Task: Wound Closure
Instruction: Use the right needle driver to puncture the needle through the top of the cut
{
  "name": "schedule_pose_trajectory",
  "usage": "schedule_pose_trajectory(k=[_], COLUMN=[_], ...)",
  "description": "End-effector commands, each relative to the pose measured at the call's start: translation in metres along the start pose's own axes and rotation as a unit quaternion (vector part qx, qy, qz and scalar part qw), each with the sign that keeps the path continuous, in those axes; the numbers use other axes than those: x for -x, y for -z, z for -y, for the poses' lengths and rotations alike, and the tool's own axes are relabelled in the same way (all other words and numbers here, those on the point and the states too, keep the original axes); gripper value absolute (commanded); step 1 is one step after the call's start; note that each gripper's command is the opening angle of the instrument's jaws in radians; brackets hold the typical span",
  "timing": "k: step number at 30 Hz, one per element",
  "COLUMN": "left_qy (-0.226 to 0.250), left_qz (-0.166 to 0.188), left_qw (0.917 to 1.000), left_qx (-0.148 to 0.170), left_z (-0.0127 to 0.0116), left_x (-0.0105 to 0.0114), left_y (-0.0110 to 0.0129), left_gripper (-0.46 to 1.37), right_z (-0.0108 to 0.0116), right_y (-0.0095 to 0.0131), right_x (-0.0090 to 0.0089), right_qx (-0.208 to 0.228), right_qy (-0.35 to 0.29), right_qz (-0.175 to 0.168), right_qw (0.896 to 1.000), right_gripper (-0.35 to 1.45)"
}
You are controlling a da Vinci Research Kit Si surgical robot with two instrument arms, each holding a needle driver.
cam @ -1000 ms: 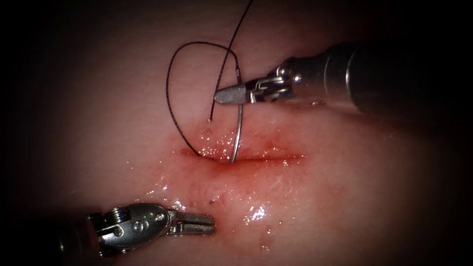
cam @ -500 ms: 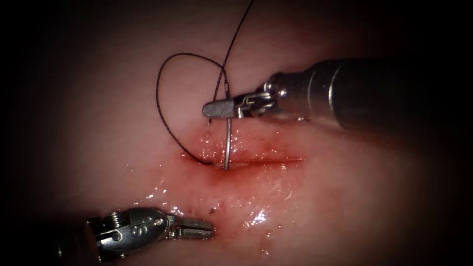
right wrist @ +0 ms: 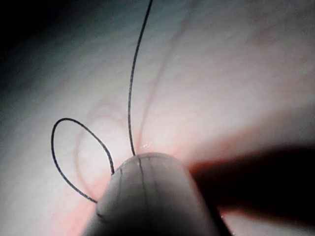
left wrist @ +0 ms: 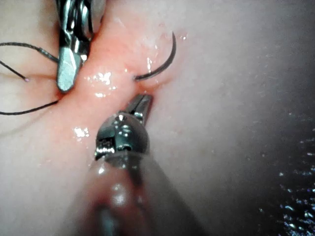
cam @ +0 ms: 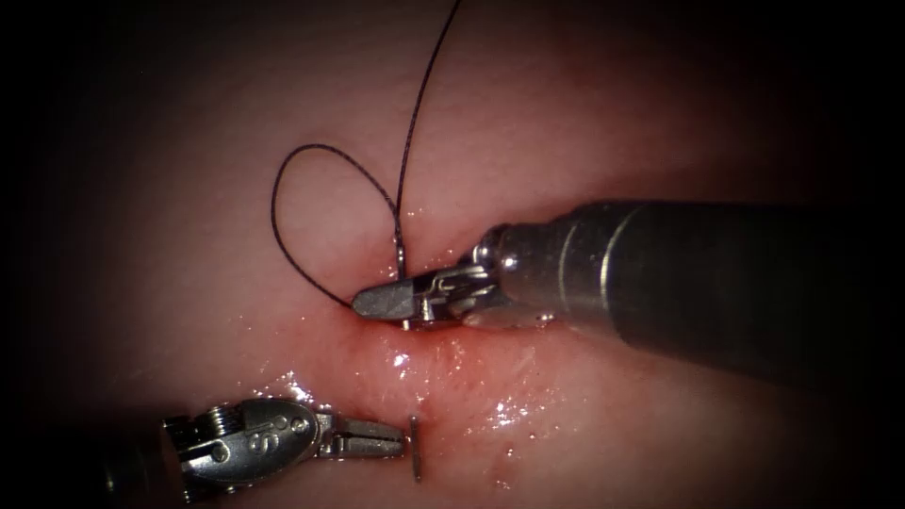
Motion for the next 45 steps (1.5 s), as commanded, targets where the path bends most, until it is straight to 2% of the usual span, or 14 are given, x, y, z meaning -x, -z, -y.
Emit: schedule_pose_trajectory(k=[1, 14, 19, 22, 23, 24, 30, 32, 33, 34, 35, 39, 45], left_qy=[-0.002, -0.011, -0.013, -0.016, -0.016, -0.019, -0.022, -0.024, -0.024, -0.029, -0.029, -0.040, -0.061], left_qz=[0.000, 0.000, 0.001, 0.001, 0.001, 0.001, 0.001, 0.001, 0.002, 0.000, 0.000, -0.004, -0.023], left_qw=[1.0000, 0.9999, 0.9999, 0.9999, 0.9999, 0.9998, 0.9997, 0.9997, 0.9997, 0.9996, 0.9996, 0.9991, 0.9977], left_qx=[-0.001, -0.004, -0.006, -0.007, -0.007, -0.007, -0.007, -0.007, -0.006, -0.006, -0.006, -0.010, -0.018], left_z=[0.0000, 0.0001, 0.0001, 0.0001, 0.0001, 0.0001, 0.0001, 0.0001, 0.0001, 0.0001, 0.0001, 0.0003, 0.0005], left_x=[-0.0001, -0.0003, -0.0004, -0.0004, -0.0004, -0.0004, -0.0004, -0.0004, -0.0005, -0.0006, -0.0006, -0.0009, -0.0014], left_y=[0.0001, 0.0003, 0.0003, 0.0003, 0.0003, 0.0004, 0.0004, 0.0005, 0.0005, 0.0006, 0.0006, 0.0008, 0.0011], left_gripper=[-0.14, -0.14, -0.14, -0.12, -0.11, -0.11, -0.02, 0.02, 0.03, 0.05, 0.05, 0.18, 0.31], right_z=[-0.0001, -0.0014, -0.0009, 0.0000, 0.0003, 0.0005, 0.0016, 0.0019, 0.0020, 0.0022, 0.0022, 0.0027, 0.0030], right_y=[0.0001, -0.0004, -0.0003, 0.0001, 0.0003, 0.0005, 0.0020, 0.0025, 0.0027, 0.0031, 0.0031, 0.0044, 0.0061], right_x=[0.0002, 0.0027, 0.0026, 0.0016, 0.0012, 0.0008, -0.0021, -0.0034, -0.0037, -0.0046, -0.0046, -0.0066, -0.0082], right_qx=[0.005, 0.005, -0.004, -0.039, -0.042, -0.041, -0.032, -0.025, -0.023, -0.017, -0.017, -0.004, 0.014], right_qy=[0.002, 0.001, -0.003, 0.033, 0.056, 0.072, 0.150, 0.187, 0.195, 0.224, 0.224, 0.284, 0.325], right_qz=[0.001, 0.021, 0.010, -0.014, -0.026, -0.038, -0.088, -0.107, -0.111, -0.122, -0.122, -0.140, -0.152], right_qw=[1.000, 1.000, 1.000, 0.999, 0.997, 0.996, 0.984, 0.976, 0.974, 0.967, 0.967, 0.949, 0.933], right_gripper=[-0.35, -0.35, -0.35, -0.35, -0.04, 0.09, 0.72, 0.95, 0.99, 1.08, 1.08, 1.14, 1.14])
